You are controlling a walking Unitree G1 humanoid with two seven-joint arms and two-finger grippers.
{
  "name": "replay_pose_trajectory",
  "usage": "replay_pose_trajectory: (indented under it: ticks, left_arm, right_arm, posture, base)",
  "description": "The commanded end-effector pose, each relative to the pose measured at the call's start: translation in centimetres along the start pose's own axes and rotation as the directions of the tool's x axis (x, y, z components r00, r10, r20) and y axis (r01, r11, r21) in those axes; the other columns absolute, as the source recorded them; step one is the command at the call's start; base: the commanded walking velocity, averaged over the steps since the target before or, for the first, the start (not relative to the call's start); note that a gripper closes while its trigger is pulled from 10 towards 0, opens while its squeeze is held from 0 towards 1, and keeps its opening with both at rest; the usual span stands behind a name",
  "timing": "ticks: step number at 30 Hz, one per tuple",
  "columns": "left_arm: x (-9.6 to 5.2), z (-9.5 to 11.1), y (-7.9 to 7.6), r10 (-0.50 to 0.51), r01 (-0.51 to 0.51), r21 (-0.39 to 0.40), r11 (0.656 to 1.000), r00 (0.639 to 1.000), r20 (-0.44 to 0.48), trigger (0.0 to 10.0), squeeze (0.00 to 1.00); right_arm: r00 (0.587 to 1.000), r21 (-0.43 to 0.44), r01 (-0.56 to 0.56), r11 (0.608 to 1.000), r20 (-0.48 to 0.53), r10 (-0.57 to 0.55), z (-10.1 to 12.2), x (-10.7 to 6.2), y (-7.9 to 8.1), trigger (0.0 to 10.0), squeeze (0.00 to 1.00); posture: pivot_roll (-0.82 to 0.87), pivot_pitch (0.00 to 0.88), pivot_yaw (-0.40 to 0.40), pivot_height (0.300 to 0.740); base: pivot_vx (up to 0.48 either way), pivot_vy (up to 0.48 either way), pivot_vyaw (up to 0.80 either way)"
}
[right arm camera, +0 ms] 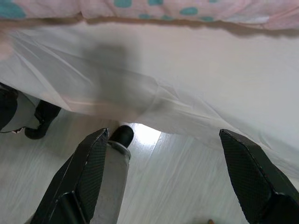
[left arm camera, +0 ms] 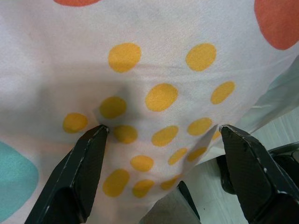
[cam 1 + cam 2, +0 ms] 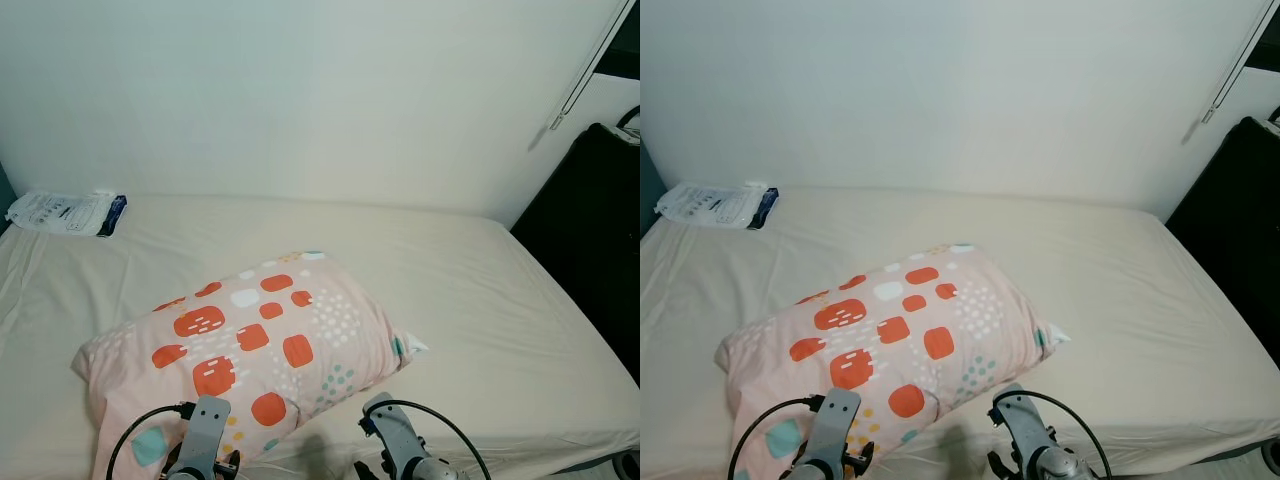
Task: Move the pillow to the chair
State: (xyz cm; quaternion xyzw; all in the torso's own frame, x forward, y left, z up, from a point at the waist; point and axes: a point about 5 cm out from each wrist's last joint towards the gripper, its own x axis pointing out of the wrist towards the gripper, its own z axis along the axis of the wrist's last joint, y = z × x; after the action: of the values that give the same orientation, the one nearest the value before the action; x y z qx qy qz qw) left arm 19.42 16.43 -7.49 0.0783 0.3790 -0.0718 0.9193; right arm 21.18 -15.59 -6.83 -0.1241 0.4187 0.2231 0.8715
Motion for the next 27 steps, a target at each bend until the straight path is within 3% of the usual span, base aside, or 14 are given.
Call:
replay_pose_trajectory:
  ticks: [1, 15, 27]
  left_arm:
    - [0.01, -0.16, -0.28, -0.011, 0.011, 0.005, 1.000, 1.000, -0.014, 10.0, 0.00]
    - [-0.27, -0.91, -0.35, -0.019, 0.019, 0.006, 1.000, 0.999, -0.029, 10.0, 0.00]
    - [-0.05, -0.26, -0.20, 0.016, -0.017, -0.029, 0.999, 1.000, -0.009, 10.0, 0.00]
  right_arm:
    - [1.000, 0.005, 0.008, 1.000, -0.013, -0.008, -0.15, -0.03, -0.12, 10.0, 0.00]
    - [1.000, 0.010, 0.011, 1.000, -0.028, -0.010, -0.72, -0.14, -0.06, 10.0, 0.00]
    - [0.999, 0.012, 0.048, 0.999, -0.023, -0.048, -0.95, -0.42, -0.81, 10.0, 0.00]
  posture:
    - [0.11, 0.000, -0.157, 0.740]
    - [0.11, 0.000, -0.145, 0.740]
    - [0.08, 0.000, -0.132, 0.740]
  base:
    - [0.000, 0.000, 0.00]
    - [0.000, 0.000, 0.00]
    - [0.000, 0.000, 0.00]
